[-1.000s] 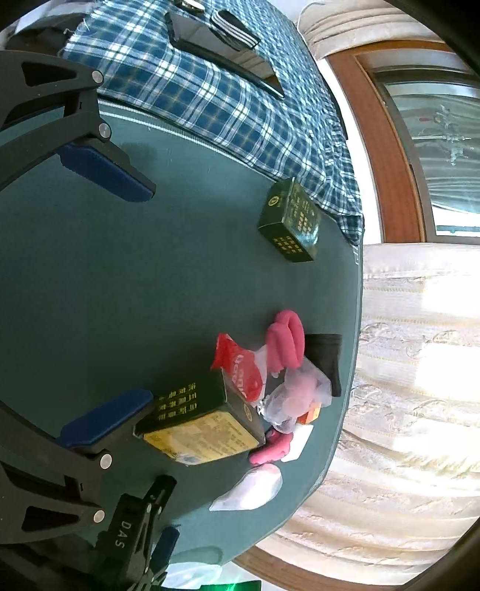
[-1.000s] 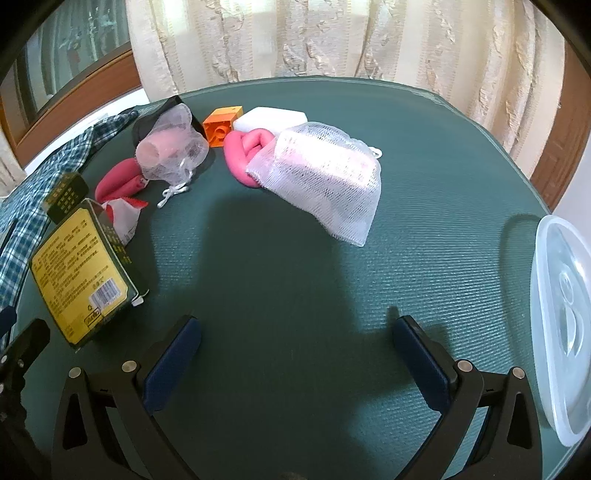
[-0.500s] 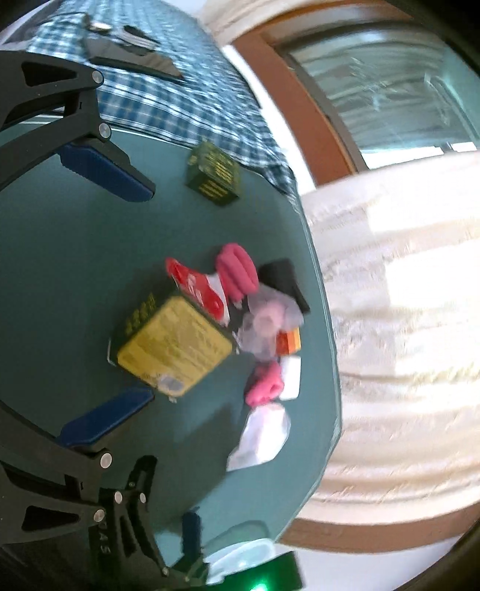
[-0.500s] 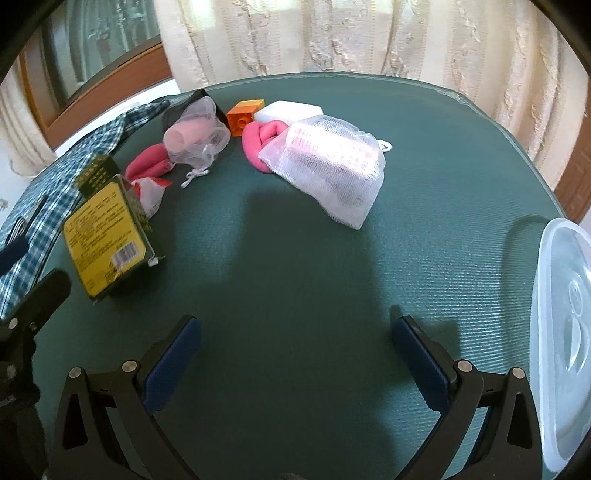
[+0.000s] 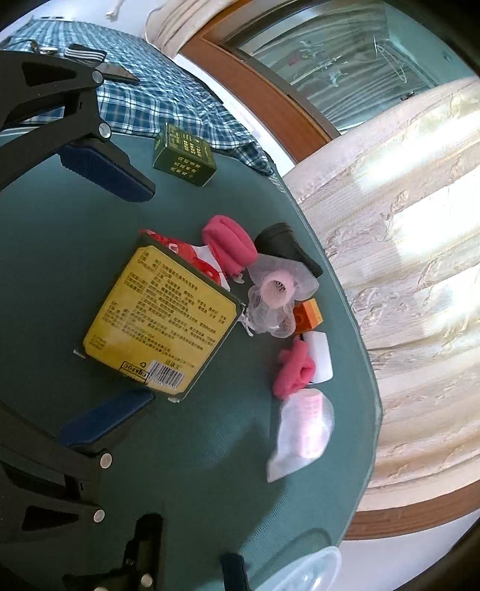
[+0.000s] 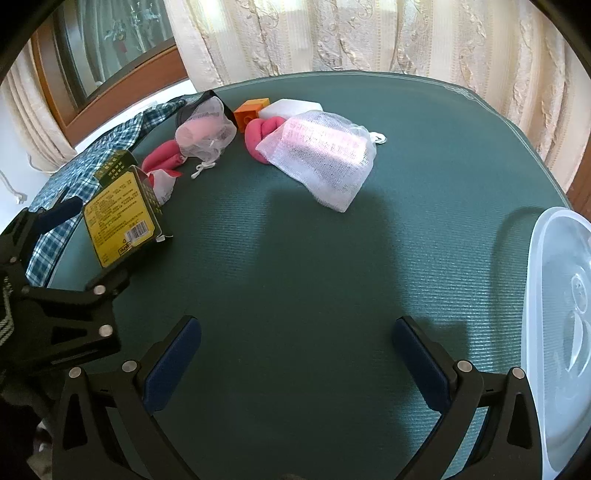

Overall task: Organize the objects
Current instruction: 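Grasp the yellow printed box with the left gripper while the right tool approaches the mesh bag, then grasp the white mesh bag with pink sponge using the right gripper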

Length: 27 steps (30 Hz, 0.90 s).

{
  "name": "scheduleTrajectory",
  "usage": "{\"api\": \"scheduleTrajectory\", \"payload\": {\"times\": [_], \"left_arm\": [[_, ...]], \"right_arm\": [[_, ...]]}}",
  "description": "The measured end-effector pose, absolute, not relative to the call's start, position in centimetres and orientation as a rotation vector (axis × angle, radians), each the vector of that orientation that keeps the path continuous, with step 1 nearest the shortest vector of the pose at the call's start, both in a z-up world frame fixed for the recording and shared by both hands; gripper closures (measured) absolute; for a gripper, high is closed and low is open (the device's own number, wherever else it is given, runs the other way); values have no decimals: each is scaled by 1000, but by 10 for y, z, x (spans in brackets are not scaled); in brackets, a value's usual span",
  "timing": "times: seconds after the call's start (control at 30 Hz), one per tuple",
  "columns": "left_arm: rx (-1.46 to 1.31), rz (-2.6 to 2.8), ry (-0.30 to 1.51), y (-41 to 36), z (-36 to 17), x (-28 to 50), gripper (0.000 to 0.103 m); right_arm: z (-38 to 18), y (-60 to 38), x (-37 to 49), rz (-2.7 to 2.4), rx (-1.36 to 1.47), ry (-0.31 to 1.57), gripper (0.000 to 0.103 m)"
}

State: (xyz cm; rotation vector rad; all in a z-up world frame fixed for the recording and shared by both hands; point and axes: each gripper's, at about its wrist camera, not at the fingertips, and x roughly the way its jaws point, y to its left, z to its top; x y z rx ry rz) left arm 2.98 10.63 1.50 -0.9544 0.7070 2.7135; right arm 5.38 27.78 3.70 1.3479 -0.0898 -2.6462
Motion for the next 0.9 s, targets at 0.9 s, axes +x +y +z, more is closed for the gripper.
{"api": "scheduleTrajectory", "payload": {"times": [0.9], "left_arm": [[-1032,2723,210,64,25,33,22]], "right_arm": [[62,294,-26,-2745,1339,-344,0]]}}
